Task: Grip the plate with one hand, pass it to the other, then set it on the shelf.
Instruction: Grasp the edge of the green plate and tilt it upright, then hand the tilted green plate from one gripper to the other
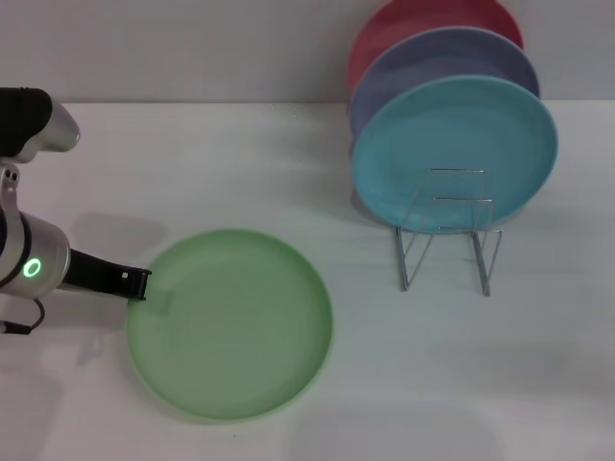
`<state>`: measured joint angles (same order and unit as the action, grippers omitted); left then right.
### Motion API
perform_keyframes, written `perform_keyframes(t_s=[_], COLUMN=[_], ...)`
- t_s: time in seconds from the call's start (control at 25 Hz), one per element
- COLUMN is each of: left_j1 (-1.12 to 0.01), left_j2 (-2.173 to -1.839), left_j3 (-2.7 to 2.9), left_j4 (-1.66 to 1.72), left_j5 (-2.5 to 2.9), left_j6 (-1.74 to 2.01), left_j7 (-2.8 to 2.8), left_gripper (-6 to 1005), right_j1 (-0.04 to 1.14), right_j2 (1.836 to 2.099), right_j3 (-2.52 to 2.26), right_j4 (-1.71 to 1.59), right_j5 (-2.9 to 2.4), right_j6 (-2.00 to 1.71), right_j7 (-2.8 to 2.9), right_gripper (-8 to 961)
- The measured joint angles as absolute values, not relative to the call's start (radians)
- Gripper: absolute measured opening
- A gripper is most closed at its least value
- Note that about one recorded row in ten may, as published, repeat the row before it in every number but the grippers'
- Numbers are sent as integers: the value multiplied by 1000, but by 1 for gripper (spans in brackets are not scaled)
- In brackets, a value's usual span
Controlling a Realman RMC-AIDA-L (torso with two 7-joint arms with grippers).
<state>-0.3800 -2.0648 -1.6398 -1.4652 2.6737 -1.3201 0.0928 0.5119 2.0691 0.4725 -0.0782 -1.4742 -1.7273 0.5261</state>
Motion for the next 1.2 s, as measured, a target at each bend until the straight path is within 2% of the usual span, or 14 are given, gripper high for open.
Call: perform_keyframes(t_s=[0.52,0.88,1.2], left_j1=[-339,-277,-192], left_j2=[-2066,-2066,-2068], left_j3=[-1675,-1668,-1636], left_j4=[-1489,-1488,-1414], left_j5=[2630,2589,2331], left_j6=[-1212,-954,-591], left_j7=[131,173,407], left_gripper=[27,29,30], right_j1=[510,509,510], right_j2=[2071,2071,2071], right_j3=[472,467,464], right_j4=[-78,-78,-78], right_j5=[-1474,-1474,-1479], right_j6=[-1727,-1720,-1714], right_j7=[526,527,528], right_gripper=[657,657,657])
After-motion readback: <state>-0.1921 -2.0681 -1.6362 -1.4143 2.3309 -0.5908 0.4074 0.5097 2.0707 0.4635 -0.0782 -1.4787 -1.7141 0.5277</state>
